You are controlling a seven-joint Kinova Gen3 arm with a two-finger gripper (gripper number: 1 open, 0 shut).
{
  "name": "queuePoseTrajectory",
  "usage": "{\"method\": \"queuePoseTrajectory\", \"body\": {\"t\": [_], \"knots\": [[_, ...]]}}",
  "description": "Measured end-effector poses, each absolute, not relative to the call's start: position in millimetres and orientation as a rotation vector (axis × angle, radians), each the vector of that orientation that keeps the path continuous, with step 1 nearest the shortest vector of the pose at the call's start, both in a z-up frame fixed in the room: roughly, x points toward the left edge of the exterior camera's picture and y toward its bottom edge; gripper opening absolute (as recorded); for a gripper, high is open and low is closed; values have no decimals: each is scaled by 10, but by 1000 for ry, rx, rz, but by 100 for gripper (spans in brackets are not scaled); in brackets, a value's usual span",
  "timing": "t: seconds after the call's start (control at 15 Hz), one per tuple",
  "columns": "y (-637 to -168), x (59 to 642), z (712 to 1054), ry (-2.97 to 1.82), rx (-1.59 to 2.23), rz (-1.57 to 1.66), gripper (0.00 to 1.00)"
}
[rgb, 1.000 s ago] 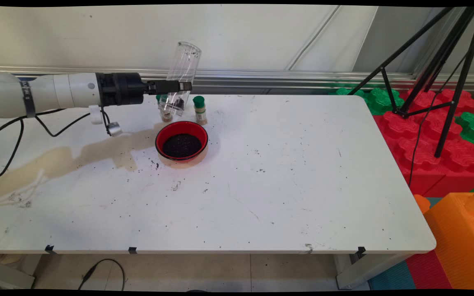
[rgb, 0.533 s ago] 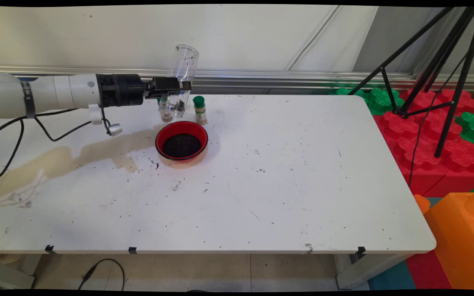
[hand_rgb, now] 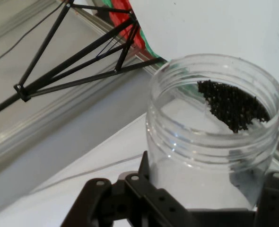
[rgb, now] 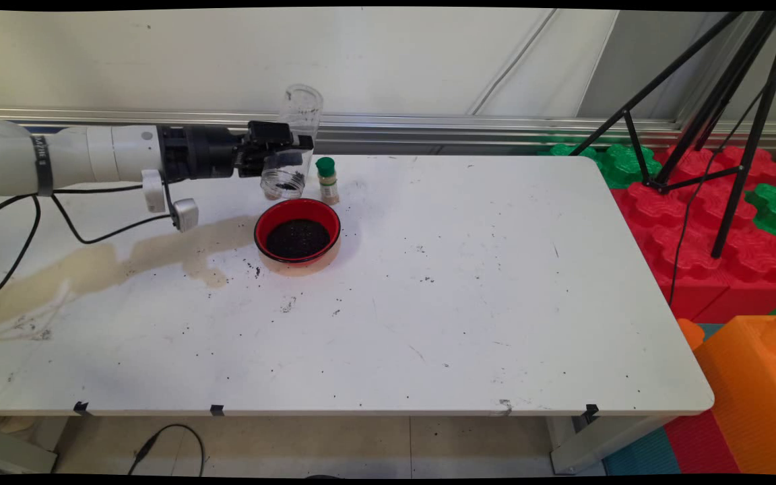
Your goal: Pour the black seasoning powder in the red bowl
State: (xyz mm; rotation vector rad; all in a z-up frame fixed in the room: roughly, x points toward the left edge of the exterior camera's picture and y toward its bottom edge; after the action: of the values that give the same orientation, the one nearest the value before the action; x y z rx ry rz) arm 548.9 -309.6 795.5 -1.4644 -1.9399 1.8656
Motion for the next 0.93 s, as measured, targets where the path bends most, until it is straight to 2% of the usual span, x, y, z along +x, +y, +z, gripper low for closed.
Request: {"method": "queuePoseTrajectory", "body": {"t": [0.93], "knots": [[-2956, 5386, 8165, -2013, -935, 1617, 0]]}}
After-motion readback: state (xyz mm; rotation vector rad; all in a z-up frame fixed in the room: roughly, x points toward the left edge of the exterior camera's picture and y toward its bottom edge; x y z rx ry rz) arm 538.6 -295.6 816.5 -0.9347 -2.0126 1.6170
